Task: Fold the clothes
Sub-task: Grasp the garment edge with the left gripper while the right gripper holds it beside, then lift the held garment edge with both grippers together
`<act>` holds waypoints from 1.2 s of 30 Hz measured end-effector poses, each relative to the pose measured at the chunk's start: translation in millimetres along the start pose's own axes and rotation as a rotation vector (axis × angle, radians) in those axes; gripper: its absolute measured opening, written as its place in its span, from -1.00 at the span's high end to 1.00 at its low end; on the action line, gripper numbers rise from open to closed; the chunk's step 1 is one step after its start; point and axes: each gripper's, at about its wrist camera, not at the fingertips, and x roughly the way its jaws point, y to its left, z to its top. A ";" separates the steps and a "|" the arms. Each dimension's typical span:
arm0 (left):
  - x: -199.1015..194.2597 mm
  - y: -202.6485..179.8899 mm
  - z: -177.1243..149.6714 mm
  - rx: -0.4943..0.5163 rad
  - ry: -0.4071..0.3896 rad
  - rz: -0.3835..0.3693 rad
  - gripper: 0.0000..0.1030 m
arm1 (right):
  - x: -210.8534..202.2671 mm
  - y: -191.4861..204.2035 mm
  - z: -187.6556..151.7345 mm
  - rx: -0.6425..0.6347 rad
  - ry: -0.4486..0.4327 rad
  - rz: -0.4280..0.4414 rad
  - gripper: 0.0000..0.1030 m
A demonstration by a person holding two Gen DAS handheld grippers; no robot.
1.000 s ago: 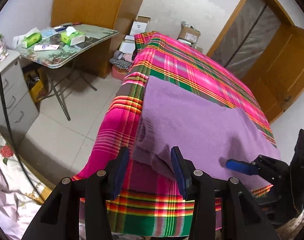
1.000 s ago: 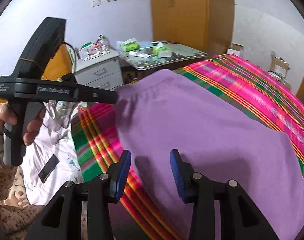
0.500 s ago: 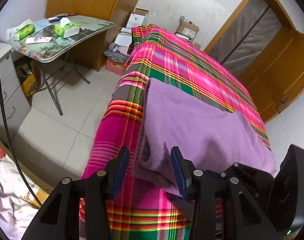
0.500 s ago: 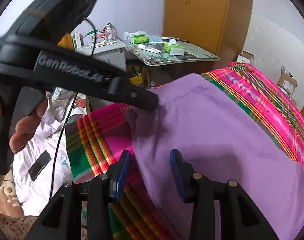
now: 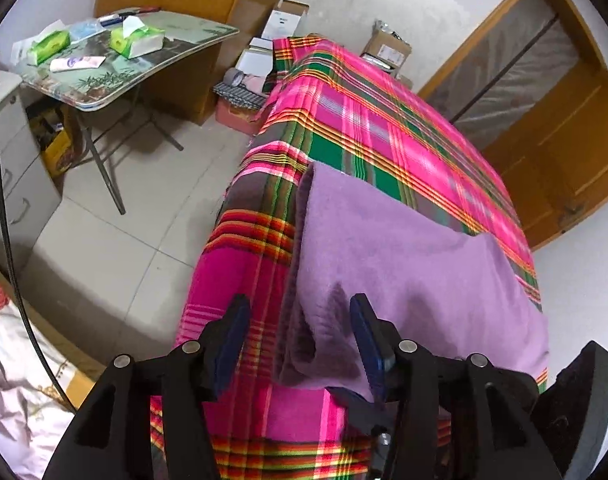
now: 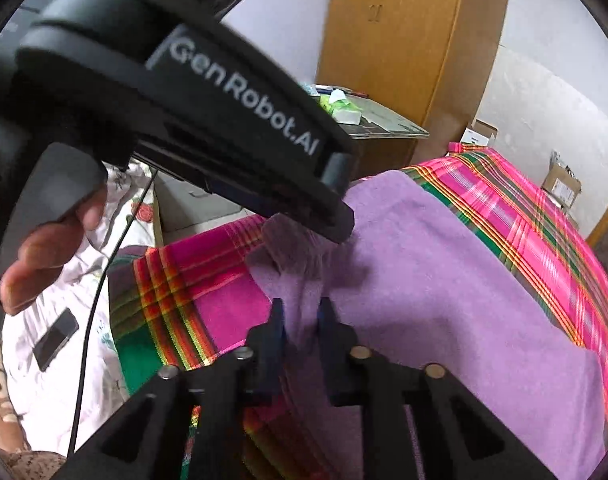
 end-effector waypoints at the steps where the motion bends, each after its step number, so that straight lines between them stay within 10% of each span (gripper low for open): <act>1: 1.3 0.4 0.9 -0.005 0.006 -0.008 -0.05 | -2.6 -1.9 -0.5 0.010 -0.011 0.007 0.84; 14: 21.8 7.3 12.5 -0.131 0.130 -0.232 -0.05 | -33.7 -5.2 -5.1 0.068 -0.155 0.079 0.87; 23: 35.4 -9.0 22.2 -0.112 0.207 -0.254 -0.01 | -44.0 -14.5 -8.6 0.097 -0.207 0.113 0.87; 36: 4.8 -23.2 22.6 -0.078 0.121 -0.211 0.48 | -70.8 -12.4 -17.3 0.131 -0.279 0.150 0.87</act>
